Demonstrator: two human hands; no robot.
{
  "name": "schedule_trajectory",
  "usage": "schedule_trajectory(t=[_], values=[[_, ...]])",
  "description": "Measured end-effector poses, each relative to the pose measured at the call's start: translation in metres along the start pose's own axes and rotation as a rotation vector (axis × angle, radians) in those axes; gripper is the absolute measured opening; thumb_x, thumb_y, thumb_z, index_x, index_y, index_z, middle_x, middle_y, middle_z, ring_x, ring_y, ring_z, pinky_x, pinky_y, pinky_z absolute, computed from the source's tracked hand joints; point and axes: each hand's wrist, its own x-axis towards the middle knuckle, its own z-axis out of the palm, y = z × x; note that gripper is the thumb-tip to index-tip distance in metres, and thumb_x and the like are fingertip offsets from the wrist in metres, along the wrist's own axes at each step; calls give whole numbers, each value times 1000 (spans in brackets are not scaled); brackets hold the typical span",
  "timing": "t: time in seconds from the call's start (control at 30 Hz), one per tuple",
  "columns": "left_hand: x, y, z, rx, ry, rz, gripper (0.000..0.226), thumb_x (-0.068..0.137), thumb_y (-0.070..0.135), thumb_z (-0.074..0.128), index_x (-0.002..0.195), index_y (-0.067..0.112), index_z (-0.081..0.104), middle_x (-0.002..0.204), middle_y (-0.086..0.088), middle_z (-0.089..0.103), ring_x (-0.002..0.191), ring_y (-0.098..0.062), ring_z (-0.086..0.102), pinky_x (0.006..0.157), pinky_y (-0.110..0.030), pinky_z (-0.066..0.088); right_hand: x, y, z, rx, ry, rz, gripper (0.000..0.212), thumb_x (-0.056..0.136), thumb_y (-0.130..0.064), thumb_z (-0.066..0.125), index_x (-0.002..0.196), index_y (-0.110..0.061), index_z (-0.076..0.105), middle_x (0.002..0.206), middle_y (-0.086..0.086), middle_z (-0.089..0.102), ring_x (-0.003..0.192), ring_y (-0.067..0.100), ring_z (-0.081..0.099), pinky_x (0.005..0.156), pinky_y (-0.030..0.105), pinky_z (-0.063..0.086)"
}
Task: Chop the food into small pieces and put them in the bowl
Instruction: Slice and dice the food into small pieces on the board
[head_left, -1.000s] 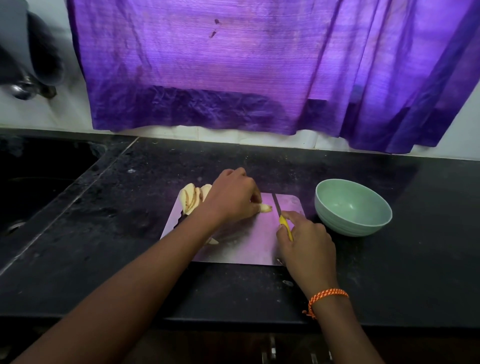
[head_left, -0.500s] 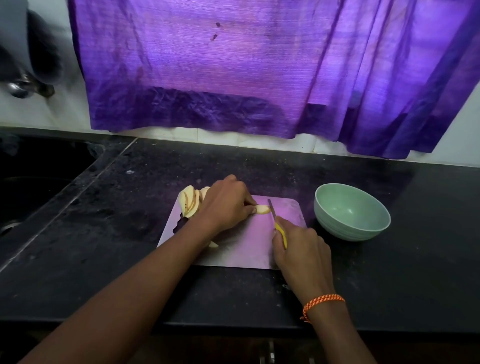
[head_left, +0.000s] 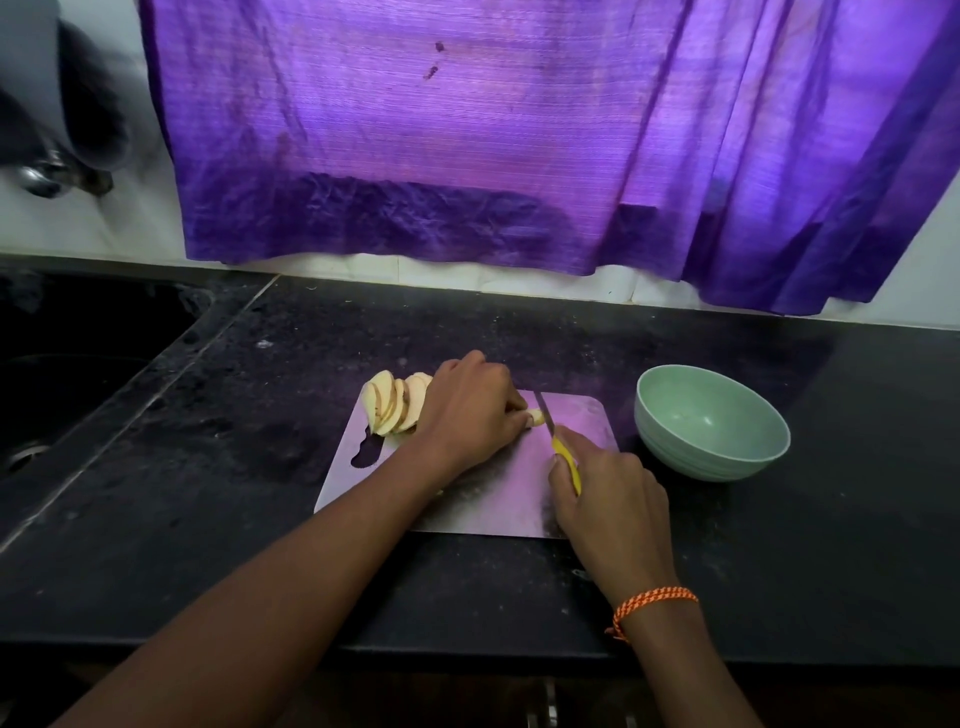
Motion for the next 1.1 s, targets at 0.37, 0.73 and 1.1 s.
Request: schedule_trajectory(t=[0.37,0.73,1.1], values=[[2,5,5,25,20,-68,34,89,62,75,97,31,86,83,11,70,85,-11,46,76,-33,33,1,3,2,-17,-62,-35,35,104,-37,42,136,-35,55,100,9,67,90,33,62,66,37,35],[2,2,4,21,29,-73,30,94,57,73,106,33,85,91,11,74,91,-14,50,81,-36,40,-15,8,-6,83,51,10,43,101,-38,52,143,-37,57,94,11,70,88,33,62,68,37,37],[3,-3,5,10,23,-85,23,94,52,74,102,34,86,91,11,74,88,-11,43,79,-34,32,9,-3,6,-26,-32,-13,38,104,-39,44,140,-38,55,105,9,69,95,32,63,68,36,36]])
